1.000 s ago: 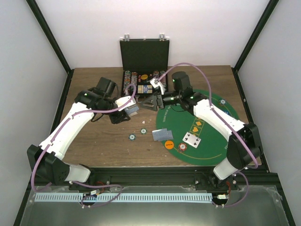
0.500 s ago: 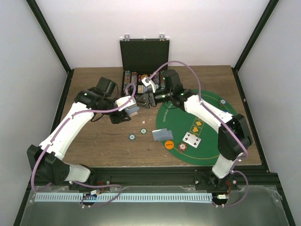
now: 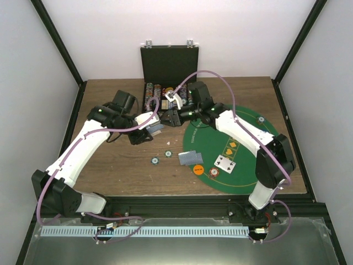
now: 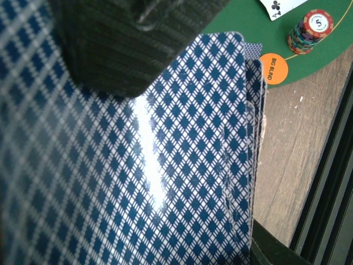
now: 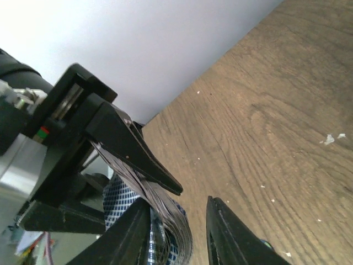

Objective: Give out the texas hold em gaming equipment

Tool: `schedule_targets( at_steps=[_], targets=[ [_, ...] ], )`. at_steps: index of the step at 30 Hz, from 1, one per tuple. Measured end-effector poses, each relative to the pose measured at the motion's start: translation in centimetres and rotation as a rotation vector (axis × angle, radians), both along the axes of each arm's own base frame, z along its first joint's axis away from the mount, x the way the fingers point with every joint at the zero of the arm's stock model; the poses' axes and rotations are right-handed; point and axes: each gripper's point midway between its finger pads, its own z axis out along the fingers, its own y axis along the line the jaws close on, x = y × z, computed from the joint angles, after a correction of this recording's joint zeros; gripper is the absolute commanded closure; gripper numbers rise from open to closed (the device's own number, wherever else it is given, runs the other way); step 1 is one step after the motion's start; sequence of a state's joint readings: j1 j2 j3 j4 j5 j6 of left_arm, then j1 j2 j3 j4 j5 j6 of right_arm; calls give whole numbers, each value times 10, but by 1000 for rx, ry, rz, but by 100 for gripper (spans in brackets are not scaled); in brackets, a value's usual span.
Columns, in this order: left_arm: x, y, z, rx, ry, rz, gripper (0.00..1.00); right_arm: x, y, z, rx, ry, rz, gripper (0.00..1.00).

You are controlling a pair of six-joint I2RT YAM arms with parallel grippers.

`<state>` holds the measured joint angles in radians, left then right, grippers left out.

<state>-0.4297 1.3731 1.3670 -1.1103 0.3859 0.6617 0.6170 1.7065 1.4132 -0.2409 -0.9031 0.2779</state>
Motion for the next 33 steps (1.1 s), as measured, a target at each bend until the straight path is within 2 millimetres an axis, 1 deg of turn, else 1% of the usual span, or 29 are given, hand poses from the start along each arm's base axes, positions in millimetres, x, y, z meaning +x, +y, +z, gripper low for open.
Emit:
schedule_targets(
  at_steps=[7, 13, 15, 21, 26, 30, 33],
  targets=[
    [1, 1, 0, 5, -4, 4, 60, -1, -6, -1, -41, -15, -31, 82],
    [1, 1, 0, 6, -4, 5, 61, 0, -9, 4, -57, -26, -48, 93],
    [1, 1, 0, 8, -5, 6, 60, 0, -10, 5, -63, -27, -50, 98],
    [2, 2, 0, 12, -7, 10, 61, -1, -12, 9, -74, -29, -54, 99],
    [3, 2, 0, 10, -13, 11, 61, -3, -18, 15, -80, -30, -68, 99],
    [3, 2, 1, 9, -20, 12, 61, -4, -29, 24, -84, -31, -92, 99],
    [3, 3, 2, 9, -25, 13, 61, -1, -45, 34, -86, -35, -130, 99]
  ],
)
